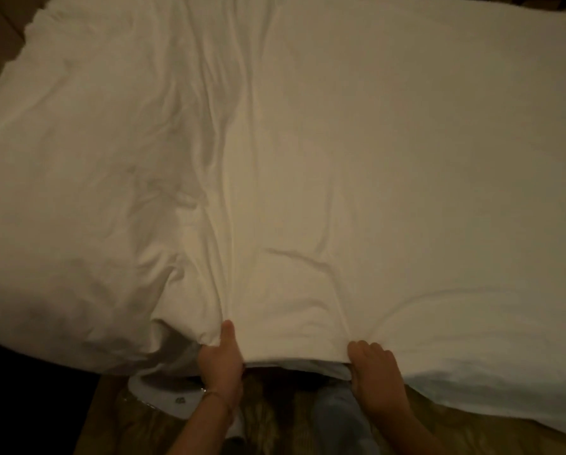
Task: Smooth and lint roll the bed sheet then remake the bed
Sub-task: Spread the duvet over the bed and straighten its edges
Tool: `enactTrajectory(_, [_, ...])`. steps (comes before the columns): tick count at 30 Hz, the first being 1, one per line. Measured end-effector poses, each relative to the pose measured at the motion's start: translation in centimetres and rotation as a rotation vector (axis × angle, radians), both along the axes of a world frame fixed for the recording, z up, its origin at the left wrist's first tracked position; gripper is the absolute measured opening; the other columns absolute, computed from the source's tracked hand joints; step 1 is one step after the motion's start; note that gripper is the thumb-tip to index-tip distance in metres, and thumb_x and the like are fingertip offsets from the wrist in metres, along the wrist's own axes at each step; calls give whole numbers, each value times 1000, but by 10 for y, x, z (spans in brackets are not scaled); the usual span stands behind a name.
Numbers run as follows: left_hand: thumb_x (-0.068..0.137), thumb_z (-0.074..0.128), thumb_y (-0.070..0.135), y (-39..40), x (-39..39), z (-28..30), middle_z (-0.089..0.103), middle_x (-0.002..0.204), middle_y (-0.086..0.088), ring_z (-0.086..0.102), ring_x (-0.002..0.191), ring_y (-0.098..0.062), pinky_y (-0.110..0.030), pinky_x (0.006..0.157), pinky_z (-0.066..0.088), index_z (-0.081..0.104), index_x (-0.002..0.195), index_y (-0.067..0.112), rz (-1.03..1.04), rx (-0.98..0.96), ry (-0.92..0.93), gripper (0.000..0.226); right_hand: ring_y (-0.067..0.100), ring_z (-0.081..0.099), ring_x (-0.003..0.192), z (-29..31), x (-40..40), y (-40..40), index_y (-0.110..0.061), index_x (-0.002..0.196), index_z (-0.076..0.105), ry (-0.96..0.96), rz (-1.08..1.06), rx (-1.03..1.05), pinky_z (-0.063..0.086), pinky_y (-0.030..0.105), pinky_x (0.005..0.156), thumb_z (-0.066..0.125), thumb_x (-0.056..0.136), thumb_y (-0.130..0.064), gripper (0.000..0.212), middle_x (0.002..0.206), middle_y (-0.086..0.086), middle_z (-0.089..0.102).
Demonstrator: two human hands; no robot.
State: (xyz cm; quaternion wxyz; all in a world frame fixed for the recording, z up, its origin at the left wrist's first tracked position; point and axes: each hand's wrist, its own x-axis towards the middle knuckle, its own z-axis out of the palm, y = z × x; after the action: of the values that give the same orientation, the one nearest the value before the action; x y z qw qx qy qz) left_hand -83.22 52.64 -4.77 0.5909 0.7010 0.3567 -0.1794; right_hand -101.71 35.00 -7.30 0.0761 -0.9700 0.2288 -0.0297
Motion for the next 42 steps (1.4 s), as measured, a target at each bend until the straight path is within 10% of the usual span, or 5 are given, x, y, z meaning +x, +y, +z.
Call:
enactTrajectory(9, [86, 77, 28, -28, 9, 43, 40, 64, 0, 37, 61, -17, -36, 62, 34, 42, 66, 14, -221, 248, -320, 43, 27, 56, 102, 23, 27, 0, -21, 106, 62, -9, 37, 169, 48, 39, 82, 50, 86, -37, 29, 114, 2, 58])
enactTrajectory(13, [88, 54, 61, -46, 35, 27, 61, 123, -4, 53, 119, -22, -41, 97, 40, 64, 114, 24, -1043, 550, -874, 46, 22, 13, 149, 33, 61, -8, -34, 155, 19, 54, 132, 192, 18, 40, 118, 33, 100, -52, 59, 163, -1, 19])
enactTrajectory(17, [80, 17, 91, -40, 89, -7, -14, 167, 13, -20, 152, -28, -66, 116, -5, -4, 156, 46, -1826, 892, -717, 91, 15, -11, 150, 20, 76, -38, -43, 153, -10, 259, 77, 161, 3, 49, 120, 6, 97, -65, 62, 162, -14, -12])
enactTrajectory(23, [74, 20, 98, -29, 113, -1, -26, 163, 13, -30, 148, -30, -61, 117, -13, -11, 156, 43, -1631, 944, -456, 104, 18, -22, 148, 19, 57, -86, -43, 145, -30, 373, -420, 233, -4, 55, 119, -4, 93, -64, 61, 157, -15, -30])
enactTrajectory(42, [98, 12, 63, -169, 103, 0, -27, 162, 18, -33, 148, -21, -62, 119, -7, -7, 155, 49, -1638, 756, -696, 61, 23, -2, 151, 16, 148, -154, -35, 156, 6, 194, 50, 127, 10, 56, 117, 13, 100, -58, 61, 165, -6, -2])
